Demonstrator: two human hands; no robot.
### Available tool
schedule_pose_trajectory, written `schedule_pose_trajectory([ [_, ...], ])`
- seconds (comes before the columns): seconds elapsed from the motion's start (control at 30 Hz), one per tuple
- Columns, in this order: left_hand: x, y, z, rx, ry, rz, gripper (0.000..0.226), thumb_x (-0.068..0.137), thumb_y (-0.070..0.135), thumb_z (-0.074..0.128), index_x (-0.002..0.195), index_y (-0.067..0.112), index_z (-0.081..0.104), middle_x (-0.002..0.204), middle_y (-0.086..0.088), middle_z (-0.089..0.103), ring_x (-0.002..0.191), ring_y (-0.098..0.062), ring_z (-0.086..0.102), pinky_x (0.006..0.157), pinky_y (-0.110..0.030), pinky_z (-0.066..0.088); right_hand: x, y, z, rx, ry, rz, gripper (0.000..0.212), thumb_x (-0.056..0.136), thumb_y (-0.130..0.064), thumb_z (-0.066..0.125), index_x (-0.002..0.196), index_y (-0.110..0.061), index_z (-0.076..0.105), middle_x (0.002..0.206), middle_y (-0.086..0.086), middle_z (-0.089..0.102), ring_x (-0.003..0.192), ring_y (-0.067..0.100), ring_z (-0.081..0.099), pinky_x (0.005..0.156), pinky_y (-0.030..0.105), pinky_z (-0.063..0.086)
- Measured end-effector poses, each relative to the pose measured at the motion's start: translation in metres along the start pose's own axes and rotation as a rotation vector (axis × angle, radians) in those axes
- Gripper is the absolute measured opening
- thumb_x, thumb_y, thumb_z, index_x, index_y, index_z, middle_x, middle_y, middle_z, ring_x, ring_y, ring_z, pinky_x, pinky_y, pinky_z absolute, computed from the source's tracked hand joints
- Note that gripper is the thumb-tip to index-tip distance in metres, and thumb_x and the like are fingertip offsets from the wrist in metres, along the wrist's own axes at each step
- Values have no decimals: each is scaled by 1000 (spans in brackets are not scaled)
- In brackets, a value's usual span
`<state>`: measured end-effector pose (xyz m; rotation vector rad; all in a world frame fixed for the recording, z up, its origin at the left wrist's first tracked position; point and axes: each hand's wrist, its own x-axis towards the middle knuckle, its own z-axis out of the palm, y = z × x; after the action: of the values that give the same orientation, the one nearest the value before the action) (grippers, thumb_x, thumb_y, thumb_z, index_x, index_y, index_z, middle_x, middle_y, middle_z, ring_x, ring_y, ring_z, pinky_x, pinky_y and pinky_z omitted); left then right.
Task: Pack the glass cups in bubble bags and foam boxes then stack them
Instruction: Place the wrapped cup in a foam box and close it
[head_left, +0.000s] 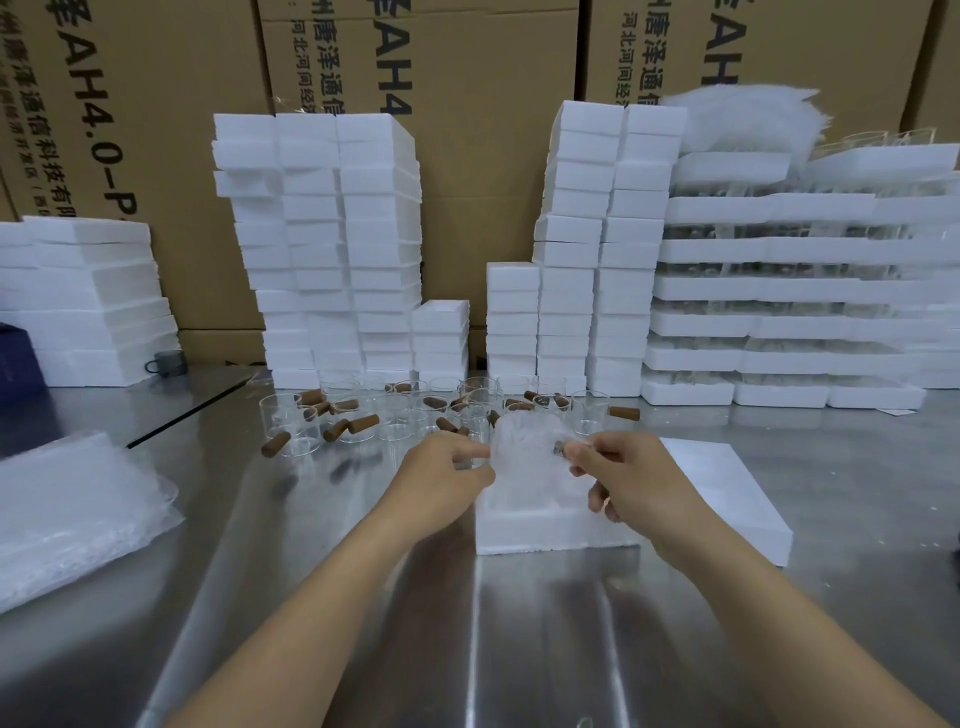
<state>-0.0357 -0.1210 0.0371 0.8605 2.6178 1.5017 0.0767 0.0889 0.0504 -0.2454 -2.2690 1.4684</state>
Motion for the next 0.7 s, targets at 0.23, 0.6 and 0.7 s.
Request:
schedule_pose_trajectory([
  [0.23, 2, 0, 5, -18, -85, -16, 20, 93, 3, 60, 99, -9, 75, 114, -21, 73, 119, -38, 66, 112, -51, 48, -4, -9, 2, -367, 49, -347, 16, 104, -34, 61, 94, -26, 69, 80, -11, 63, 76, 8, 59, 72, 27, 49],
  [0.6, -8, -3, 0, -38, -338, -55, 94, 78, 38, 92, 147, 65, 35, 156, 20, 43, 132, -4, 53, 109, -28, 44, -2, -3, -6, -574, 81, -480, 13, 109, -33, 46, 110, -28, 58, 105, -20, 49, 97, 1, 51, 83, 27, 44],
  [0.7, -8, -7, 4, -42, -341, -37, 103, 75, 27, 99, 150, 55, 34, 152, 16, 51, 131, -7, 62, 117, -36, 49, -2, -3, -1, -538, 34, -437, 13, 109, -30, 49, 104, -27, 60, 105, -11, 57, 95, 6, 54, 85, 31, 44],
])
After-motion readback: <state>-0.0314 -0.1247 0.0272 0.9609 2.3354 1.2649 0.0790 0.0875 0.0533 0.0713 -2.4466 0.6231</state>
